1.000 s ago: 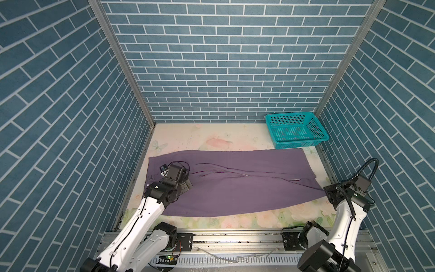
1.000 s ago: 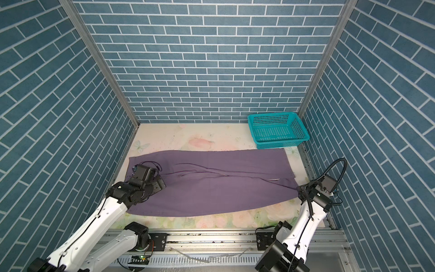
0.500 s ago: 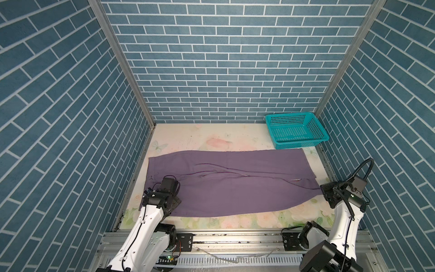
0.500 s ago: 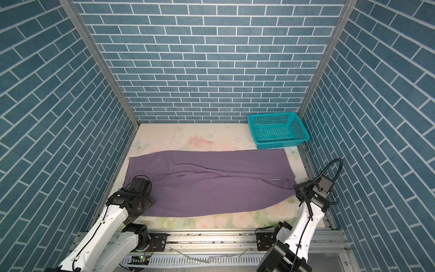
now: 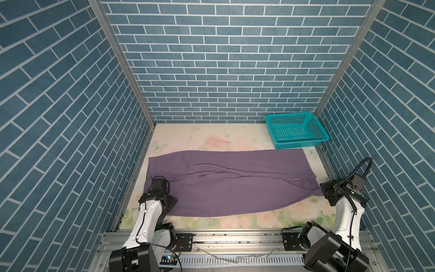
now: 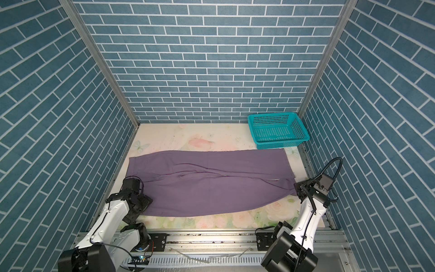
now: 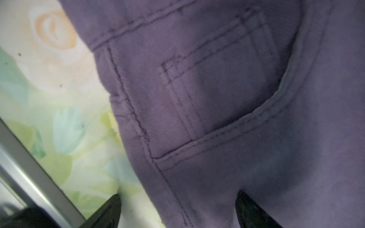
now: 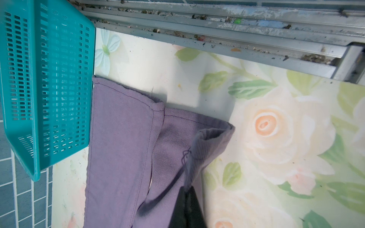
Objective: Fold and stack the trousers
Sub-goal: Fold the trousers at the center of the table.
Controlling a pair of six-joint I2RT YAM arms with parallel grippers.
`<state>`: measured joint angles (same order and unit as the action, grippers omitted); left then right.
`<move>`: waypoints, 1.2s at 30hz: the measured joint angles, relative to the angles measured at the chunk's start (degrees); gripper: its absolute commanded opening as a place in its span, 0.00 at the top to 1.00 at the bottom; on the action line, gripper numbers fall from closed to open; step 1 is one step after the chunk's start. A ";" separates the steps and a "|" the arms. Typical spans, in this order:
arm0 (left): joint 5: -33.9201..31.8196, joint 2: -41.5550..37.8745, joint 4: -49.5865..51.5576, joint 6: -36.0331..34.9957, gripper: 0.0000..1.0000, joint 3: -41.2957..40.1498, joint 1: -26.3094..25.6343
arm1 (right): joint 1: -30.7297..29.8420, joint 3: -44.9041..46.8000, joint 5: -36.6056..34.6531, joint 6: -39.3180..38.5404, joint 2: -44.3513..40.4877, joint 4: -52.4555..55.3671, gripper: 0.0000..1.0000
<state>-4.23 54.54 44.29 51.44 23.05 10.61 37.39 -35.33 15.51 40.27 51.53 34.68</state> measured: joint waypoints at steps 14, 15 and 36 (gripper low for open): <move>8.63 -7.39 4.37 -5.18 1.00 14.23 9.51 | -0.07 -3.91 1.88 6.64 -1.31 0.55 1.00; 9.31 -8.57 5.75 -5.95 1.00 17.11 10.95 | -0.13 -5.46 1.92 7.04 -1.36 0.81 1.00; 13.77 -8.63 24.61 -16.92 1.00 45.07 22.14 | -1.01 -20.85 3.23 9.40 -3.93 4.96 1.00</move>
<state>9.54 45.91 68.90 34.52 68.12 32.75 36.38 -56.18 18.74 49.67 47.59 39.64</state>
